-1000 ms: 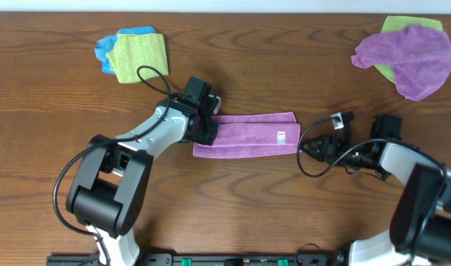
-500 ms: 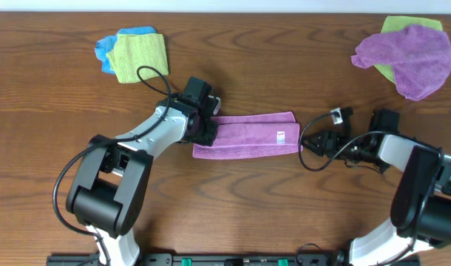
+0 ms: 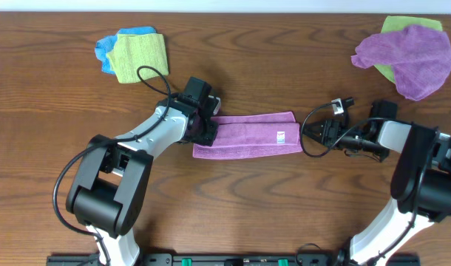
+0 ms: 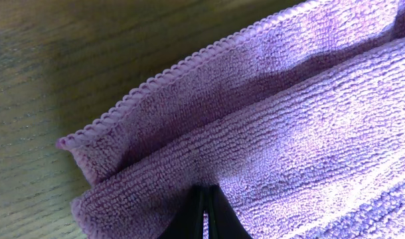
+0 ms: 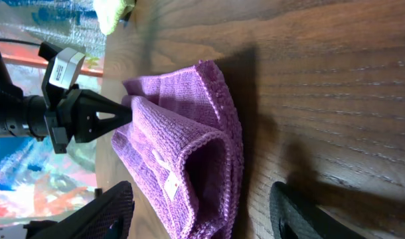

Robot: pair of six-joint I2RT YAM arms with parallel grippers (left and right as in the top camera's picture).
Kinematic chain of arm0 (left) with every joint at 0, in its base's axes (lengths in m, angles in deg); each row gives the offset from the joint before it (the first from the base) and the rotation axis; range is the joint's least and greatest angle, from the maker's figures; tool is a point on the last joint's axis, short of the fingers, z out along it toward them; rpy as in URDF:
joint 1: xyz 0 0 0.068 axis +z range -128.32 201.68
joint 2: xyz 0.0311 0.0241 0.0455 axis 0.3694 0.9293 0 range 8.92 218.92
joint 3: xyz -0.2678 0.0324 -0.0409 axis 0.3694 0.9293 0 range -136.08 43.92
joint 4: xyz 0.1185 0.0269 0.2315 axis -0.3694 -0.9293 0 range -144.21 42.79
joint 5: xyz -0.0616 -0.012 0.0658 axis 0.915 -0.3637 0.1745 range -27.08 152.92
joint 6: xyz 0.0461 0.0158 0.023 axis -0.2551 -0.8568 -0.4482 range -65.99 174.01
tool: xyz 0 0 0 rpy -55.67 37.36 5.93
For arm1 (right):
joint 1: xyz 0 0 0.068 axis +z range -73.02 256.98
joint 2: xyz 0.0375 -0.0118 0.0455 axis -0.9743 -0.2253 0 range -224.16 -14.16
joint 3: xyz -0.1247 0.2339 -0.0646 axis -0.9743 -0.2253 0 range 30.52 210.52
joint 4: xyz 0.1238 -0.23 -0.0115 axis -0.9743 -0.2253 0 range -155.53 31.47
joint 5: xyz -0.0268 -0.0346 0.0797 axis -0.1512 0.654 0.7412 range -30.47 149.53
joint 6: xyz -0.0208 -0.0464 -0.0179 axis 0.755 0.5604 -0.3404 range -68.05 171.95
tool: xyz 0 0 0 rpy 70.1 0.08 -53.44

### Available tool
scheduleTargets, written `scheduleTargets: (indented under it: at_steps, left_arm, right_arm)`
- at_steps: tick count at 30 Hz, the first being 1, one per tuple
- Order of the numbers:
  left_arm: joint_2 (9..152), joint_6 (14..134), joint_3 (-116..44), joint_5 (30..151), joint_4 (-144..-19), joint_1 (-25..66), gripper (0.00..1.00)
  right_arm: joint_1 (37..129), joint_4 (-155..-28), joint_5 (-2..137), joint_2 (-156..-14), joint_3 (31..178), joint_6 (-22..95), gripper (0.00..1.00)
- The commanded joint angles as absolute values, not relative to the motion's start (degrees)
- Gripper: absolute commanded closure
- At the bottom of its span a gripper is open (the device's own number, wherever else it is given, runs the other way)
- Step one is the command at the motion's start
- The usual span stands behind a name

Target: Fold the cloth

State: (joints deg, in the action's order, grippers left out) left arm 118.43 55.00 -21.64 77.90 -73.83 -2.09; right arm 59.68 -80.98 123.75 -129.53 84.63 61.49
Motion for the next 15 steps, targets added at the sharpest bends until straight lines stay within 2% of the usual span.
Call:
scheduleTargets:
  at_steps: [1,11,15]
  left_arm:
    - [119.3,54.0,-22.3,77.3,-74.4,-1.9,0.94]
    - [119.3,54.0,-22.3,77.3,-74.1,-1.9,0.94]
    - [119.3,54.0,-22.3,77.3,-74.1,-1.9,0.94]
  right_arm:
    - [60.4,-81.9,121.4,-131.5,84.8,62.8,0.32]
    - [64.6,-82.8,118.8,-132.3,84.8,63.3,0.33]
    - [64.9,-82.7,116.6,-132.4,84.8,63.1,0.36]
